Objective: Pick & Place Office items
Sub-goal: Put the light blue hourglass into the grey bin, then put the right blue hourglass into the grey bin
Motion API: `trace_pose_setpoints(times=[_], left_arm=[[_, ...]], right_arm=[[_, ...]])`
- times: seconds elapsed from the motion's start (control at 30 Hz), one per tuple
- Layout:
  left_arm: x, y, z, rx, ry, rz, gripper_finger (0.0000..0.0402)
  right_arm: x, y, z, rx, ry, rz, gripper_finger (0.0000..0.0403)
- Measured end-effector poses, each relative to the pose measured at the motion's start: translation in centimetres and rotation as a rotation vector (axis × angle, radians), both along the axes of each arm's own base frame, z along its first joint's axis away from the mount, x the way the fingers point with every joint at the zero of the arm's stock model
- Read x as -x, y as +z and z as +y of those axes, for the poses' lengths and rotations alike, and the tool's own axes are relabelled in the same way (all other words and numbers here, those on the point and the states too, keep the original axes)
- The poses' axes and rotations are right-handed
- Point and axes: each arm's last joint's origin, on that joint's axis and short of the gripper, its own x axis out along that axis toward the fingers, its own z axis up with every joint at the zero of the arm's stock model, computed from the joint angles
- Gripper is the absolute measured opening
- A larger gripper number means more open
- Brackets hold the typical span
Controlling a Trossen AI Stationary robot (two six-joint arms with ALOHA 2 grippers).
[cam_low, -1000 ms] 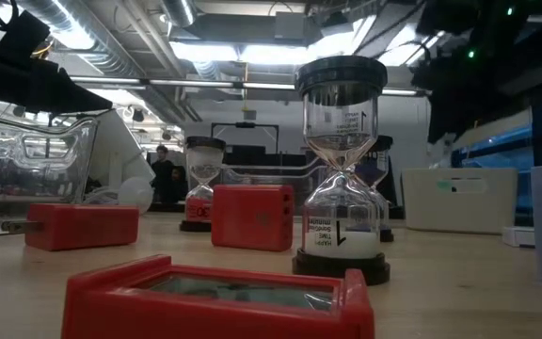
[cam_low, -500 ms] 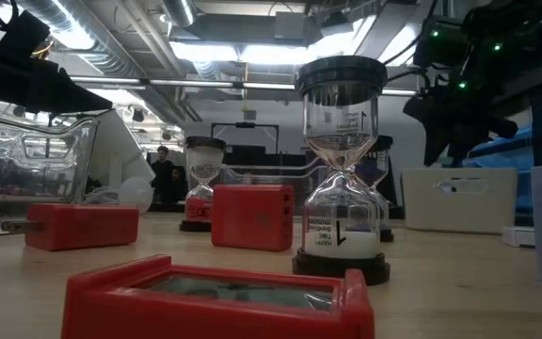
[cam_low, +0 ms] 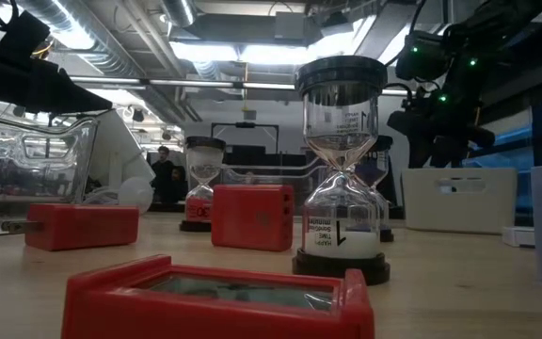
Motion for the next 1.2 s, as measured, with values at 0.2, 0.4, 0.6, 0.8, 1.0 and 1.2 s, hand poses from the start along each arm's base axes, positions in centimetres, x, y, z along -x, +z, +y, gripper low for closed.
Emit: trace_pose_setpoints(times=[0.2,0.4,0.6,0.8,1.0,1.2], left_arm=[[0.0,0.0,0.0,0.0,0.0,0.0,0.0143],[0.0,0.0,0.0,0.0,0.0,0.0,0.0143],[0.0,0.0,0.0,0.0,0.0,0.0,0.0143],[0.0,0.0,0.0,0.0,0.0,0.001,0.0143],[0.0,0.0,0.0,-0.001,0.0,0.001,0.0143],[0.0,-0.1,0.0,-0.007,0.0,0.011,0.0143]], right_arm=[[0.1,-0.2,0.1,-0.018,0.036,0.031,0.0242],[-0.5,1.1,-0.2,0.016,0.09,0.024,0.0303],[-1.1,4.5,-0.5,0.036,0.125,0.035,0.0333],[-0.6,8.4,0.6,-0.05,0.125,0.094,0.0328],[-0.4,8.3,3.8,-0.327,0.153,0.091,0.0317],[-0.5,8.2,8.3,-0.477,0.157,0.108,0.0314]])
